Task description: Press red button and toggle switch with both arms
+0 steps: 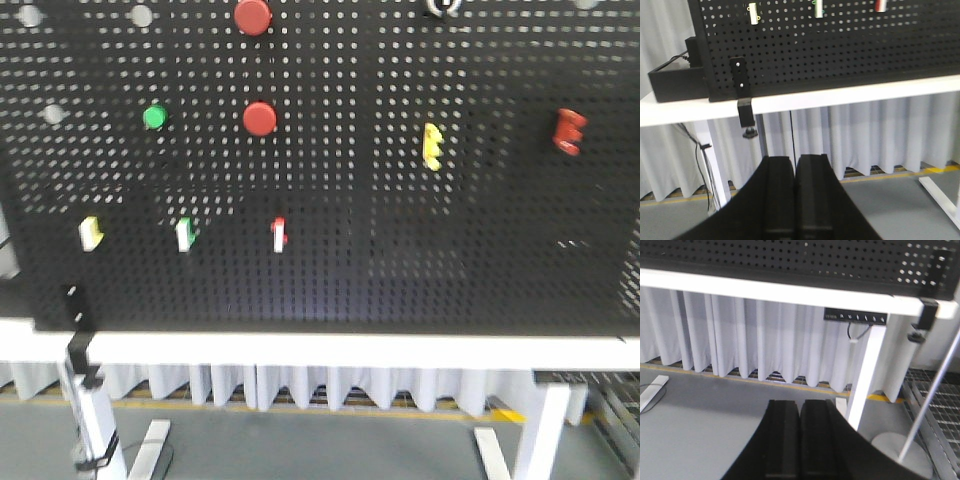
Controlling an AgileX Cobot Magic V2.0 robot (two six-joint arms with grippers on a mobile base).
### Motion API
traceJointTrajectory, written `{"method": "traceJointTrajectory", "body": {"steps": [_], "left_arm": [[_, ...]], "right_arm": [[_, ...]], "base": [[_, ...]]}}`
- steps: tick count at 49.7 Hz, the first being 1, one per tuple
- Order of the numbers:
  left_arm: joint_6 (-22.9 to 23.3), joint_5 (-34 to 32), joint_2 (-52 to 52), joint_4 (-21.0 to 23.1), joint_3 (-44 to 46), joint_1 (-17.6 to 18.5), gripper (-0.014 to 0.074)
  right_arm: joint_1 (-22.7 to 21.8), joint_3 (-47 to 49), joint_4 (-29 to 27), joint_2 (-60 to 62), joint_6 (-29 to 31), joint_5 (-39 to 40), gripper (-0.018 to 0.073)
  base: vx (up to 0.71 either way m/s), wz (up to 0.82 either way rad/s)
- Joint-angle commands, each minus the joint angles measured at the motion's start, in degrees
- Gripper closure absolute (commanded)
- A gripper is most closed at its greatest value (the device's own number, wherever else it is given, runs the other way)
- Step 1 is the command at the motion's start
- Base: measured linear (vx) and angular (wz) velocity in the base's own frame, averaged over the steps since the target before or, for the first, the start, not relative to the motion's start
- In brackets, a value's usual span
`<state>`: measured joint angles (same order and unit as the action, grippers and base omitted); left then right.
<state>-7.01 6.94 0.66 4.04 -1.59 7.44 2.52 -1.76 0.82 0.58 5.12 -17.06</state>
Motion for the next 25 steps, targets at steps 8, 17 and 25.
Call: {"method": "traceJointTrajectory", "body": {"steps": [8, 17, 25], "left_arm": [[0.49, -4.61, 0.92, 0.10, -1.90, -0.06, 0.0594], [0.49, -4.61, 0.92, 0.10, -1.90, -0.06, 0.0594], [0.49, -4.61, 0.92, 0.10, -1.90, -0.06, 0.0594]], "right_arm": [[0.07, -0.62, 0.49, 1.02, 0.47, 4.65, 0.0562], [0.07, -0.62, 0.49, 1.02, 0.47, 4.65, 0.0562], [0.07, -0.62, 0.49, 1.02, 0.47, 4.65, 0.0562]], "base": [[0.43, 0.02], [0.38, 0.03], [0.26, -0.01]]}}
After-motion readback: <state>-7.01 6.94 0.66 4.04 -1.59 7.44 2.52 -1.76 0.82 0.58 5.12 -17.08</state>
